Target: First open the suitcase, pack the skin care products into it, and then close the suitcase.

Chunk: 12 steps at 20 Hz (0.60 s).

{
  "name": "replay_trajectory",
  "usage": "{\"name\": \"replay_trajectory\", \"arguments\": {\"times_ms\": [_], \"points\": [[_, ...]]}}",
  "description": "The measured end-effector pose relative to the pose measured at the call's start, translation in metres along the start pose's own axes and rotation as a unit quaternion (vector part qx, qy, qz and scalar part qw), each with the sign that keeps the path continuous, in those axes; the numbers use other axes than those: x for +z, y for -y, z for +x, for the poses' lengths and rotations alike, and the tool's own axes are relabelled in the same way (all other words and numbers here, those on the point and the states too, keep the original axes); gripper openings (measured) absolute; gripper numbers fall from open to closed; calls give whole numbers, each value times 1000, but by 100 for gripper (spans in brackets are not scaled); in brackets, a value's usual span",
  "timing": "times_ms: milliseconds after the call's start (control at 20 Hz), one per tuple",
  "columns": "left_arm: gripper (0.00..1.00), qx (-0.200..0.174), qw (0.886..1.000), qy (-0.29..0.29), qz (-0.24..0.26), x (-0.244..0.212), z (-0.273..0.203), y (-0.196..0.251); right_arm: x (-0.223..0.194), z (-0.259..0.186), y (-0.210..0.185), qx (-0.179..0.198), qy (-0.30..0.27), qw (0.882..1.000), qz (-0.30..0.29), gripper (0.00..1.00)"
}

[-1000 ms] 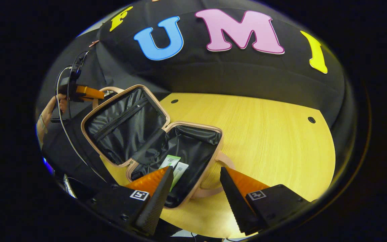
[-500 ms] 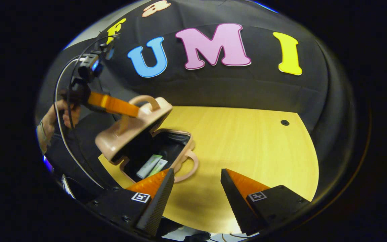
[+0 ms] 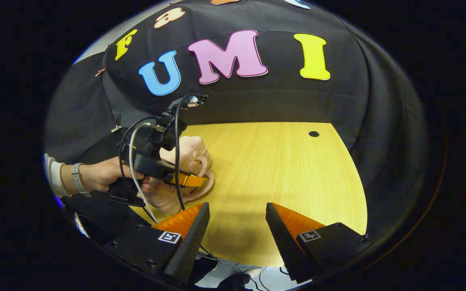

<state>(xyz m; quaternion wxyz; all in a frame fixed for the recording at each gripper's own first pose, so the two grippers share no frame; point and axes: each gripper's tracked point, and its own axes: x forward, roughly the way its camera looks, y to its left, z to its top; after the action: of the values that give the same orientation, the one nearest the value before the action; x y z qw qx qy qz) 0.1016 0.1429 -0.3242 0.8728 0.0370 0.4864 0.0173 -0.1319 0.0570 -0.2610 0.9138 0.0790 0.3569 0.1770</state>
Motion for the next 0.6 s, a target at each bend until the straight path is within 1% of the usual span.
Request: {"name": "replay_trajectory", "arguments": {"times_ms": [50, 100, 150, 200, 250, 350, 450, 600], "points": [[52, 0, 999, 28, -17, 10, -7, 4, 4, -3, 4, 1, 7, 1000, -9, 89], [60, 9, 998, 61, -28, 22, -23, 3, 7, -6, 8, 2, 11, 1000, -16, 89], [72, 21, 994, 99, -33, 34, -43, 1, 14, -8, 9, 2, 17, 1000, -22, 89], [78, 34, 989, 138, -34, 49, -66, -2, 26, -10, 10, 3, 31, 999, -29, 89], [87, 43, 983, 175, -34, 61, -93, -3, 41, -11, 9, 3, 49, 998, -37, 89], [94, 58, 965, 255, -37, 91, -152, -7, 81, -17, 6, -9, 93, 994, -50, 89], [95, 62, 940, 333, -36, 116, -210, -8, 130, -25, -3, -20, 153, 987, -54, 89], [95, 56, 913, 404, -19, 137, -275, -8, 188, -39, -17, -43, 220, 973, -52, 94]]}}
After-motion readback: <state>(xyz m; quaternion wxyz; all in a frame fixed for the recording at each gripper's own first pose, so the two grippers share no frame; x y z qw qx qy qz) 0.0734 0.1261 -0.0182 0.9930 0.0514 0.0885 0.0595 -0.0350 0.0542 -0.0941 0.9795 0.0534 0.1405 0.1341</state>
